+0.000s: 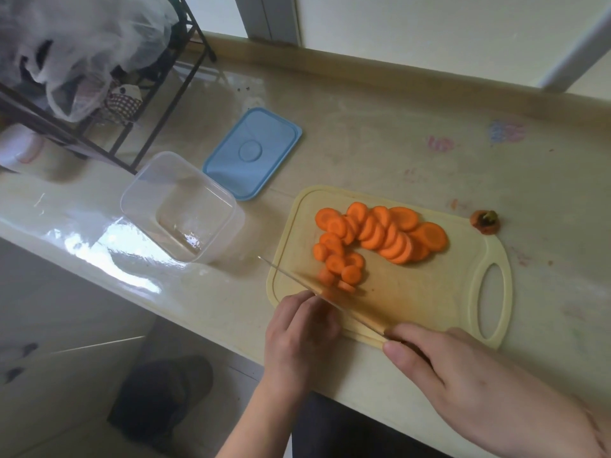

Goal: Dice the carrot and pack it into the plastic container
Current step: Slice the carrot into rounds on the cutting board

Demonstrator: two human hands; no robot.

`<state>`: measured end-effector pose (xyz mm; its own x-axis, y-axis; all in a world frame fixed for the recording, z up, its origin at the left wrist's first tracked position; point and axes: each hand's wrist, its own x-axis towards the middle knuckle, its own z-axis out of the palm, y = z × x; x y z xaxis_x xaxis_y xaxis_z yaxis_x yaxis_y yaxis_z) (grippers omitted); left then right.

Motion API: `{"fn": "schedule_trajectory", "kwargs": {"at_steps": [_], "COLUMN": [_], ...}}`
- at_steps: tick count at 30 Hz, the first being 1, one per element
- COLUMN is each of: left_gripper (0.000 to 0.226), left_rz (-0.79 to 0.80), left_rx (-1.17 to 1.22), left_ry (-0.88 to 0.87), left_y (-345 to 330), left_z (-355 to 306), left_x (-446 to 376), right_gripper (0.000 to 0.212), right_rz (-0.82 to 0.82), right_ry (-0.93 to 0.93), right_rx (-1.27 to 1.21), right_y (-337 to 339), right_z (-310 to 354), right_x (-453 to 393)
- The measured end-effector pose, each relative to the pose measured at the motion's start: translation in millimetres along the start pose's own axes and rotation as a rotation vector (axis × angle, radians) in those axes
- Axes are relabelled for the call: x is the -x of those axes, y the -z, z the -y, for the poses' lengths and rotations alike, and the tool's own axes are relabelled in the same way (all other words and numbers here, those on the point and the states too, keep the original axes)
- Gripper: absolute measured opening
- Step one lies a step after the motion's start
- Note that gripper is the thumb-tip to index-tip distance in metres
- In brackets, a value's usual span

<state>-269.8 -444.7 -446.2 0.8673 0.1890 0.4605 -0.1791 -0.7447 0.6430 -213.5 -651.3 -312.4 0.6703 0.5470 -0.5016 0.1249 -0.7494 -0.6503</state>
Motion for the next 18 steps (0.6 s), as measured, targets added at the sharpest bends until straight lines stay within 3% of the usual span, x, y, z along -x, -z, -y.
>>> {"fn": "schedule_trajectory", "kwargs": {"at_steps": [4, 14, 18], "left_gripper": [0.012, 0.007, 0.017], "left_rz": [-0.011, -0.037, -0.051], "left_rx": [-0.02, -0.078, -0.048], "left_ry": [0.005, 0.0, 0.009], "left_y": [0.7, 1.1, 1.0], "left_z": [0.3, -2.9, -2.5], "left_x": [-0.7, 5.2, 7.7], "right_gripper": [0.039, 0.04, 0.044], "right_rz": [-0.013, -0.077, -0.056], "right_ry": [0.025, 0.076, 0.079], "right_rx": [-0.005, -0.1, -0.042], "right_y": [-12.5, -14.5, -11.6], "right_z": [-4.0, 4.0, 1.7], "right_x": [-15.6, -28.4, -9.4]}}
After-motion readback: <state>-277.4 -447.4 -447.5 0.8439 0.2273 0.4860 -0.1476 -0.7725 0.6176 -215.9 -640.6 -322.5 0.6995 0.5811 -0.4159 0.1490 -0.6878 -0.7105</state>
